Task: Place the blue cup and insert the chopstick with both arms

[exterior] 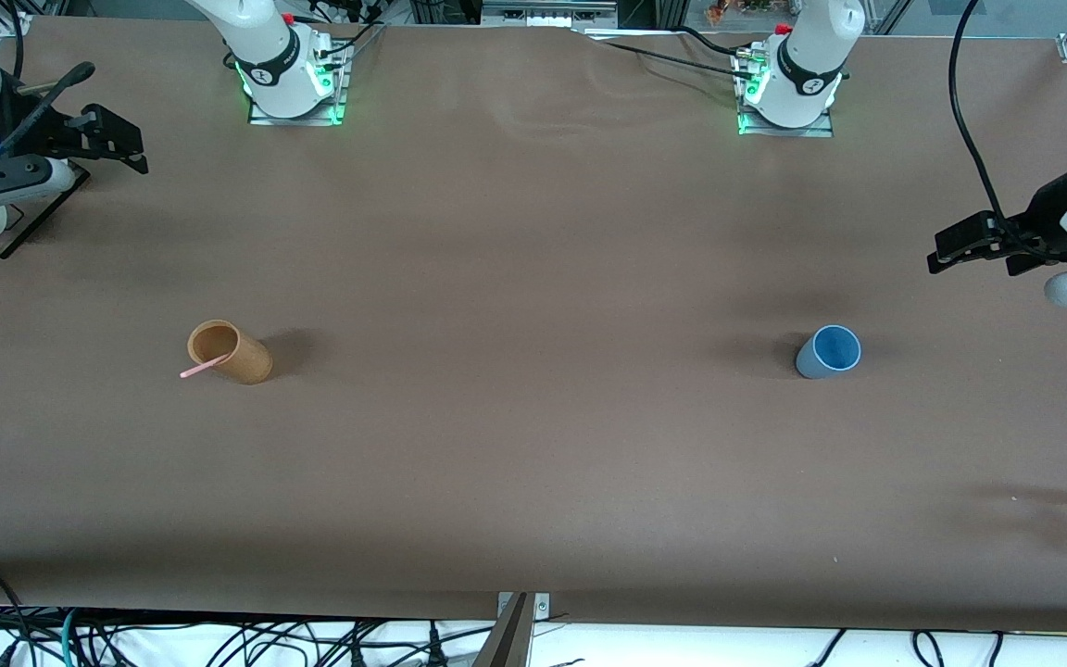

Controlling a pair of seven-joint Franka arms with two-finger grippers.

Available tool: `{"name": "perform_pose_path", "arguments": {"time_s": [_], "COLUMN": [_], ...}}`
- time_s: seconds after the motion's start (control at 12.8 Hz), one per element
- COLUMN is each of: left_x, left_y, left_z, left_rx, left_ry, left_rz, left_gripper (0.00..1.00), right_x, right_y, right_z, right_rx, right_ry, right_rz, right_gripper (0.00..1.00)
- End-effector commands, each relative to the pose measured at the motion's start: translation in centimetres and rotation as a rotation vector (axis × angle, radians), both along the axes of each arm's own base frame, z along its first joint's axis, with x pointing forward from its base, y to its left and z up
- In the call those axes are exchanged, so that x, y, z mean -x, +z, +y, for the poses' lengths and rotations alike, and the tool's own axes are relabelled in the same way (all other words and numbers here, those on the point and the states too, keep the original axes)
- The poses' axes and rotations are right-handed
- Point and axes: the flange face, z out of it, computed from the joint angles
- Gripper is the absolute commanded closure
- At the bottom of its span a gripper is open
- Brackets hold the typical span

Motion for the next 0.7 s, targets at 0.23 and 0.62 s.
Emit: {"name": "perform_pose_path", "arguments": {"time_s": [0.23, 0.62], "left_x": [-0.04, -0.08], "left_y": [0.21, 0.12], "left_z": [0.06, 0.14], "left_rx": [-0.008, -0.009], "left_ry": [0.005, 0.007], "left_rz": [-0.010, -0.008], "left_gripper": [0.00, 0.00], "right_x": [0.08, 0.37], "right_y": [0.77, 0.78], "right_z": [-0.13, -0.06], "right_rx": [0.012, 0.012], "right_ry": [0.008, 0.011], "right_rz": [0.002, 0.019], "right_gripper": [0.00, 0.00]}}
